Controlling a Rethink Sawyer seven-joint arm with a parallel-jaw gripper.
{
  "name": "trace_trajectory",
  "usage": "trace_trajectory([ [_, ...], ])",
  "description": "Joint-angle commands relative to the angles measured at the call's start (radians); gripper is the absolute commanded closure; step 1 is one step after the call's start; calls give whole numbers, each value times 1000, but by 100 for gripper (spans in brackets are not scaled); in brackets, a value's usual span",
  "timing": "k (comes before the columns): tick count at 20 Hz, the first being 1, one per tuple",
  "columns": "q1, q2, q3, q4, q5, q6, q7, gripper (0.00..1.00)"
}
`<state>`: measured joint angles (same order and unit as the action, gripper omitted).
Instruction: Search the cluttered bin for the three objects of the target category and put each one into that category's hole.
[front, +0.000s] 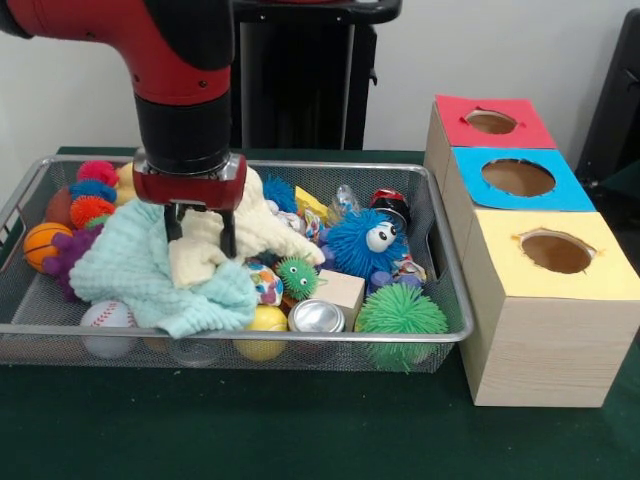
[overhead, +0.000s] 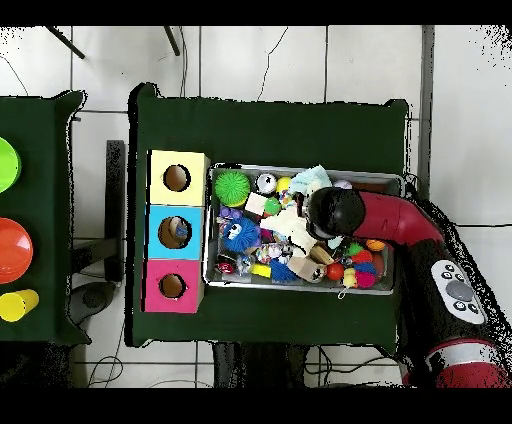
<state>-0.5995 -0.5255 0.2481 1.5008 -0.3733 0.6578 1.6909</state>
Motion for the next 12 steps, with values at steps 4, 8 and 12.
trace_trajectory([
  [4,-39,51,156,-17,-76,78,-269,100],
  [8,-24,42,159,-22,-75,82,-236,100],
  [12,-26,40,177,-4,-77,52,-205,100],
])
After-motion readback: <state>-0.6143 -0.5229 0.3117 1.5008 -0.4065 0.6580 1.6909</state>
